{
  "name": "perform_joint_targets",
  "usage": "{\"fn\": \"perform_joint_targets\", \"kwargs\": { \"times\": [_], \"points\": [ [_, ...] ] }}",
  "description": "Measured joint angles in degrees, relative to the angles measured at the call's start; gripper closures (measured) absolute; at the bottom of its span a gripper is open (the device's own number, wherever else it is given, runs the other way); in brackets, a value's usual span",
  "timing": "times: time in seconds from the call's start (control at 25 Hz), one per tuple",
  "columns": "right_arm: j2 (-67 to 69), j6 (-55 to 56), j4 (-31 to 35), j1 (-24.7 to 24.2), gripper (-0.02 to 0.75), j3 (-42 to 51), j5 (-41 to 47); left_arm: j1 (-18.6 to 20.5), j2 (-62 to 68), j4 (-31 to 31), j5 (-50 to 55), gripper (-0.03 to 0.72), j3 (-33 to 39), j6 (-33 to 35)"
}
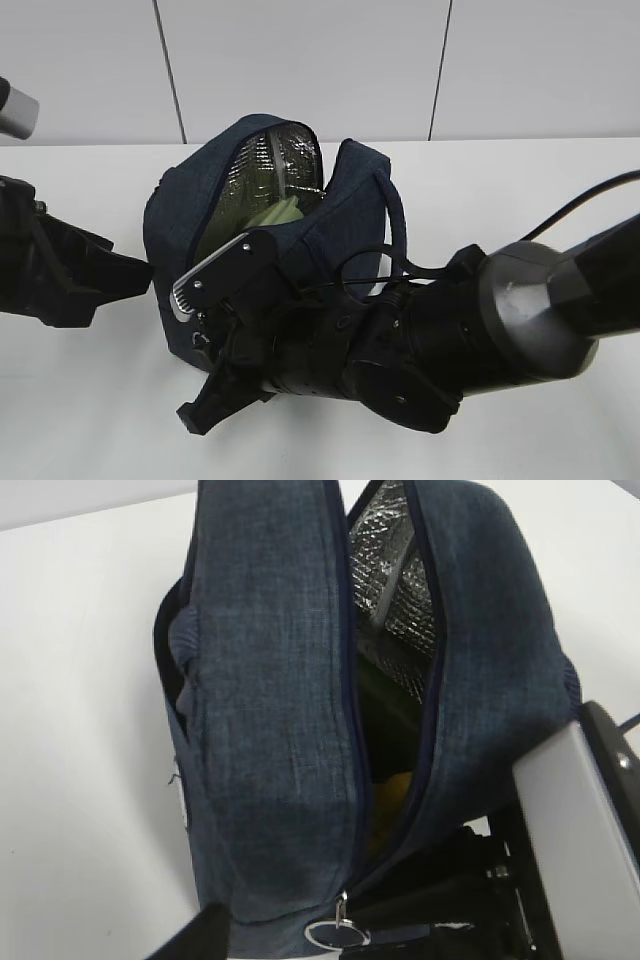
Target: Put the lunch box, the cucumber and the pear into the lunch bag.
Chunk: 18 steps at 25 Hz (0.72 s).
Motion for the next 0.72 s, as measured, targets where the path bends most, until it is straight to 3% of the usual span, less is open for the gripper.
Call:
{"fn": "perform_joint_targets", "kwargs": {
  "times": [0.72],
  "points": [
    [-1.74, -2.41, 1.59, 0.0, 0.592, 0.0, 2.09, 0.0, 0.0, 0.0, -0.17, 0.328, 0.0, 0.0]
  ]
}}
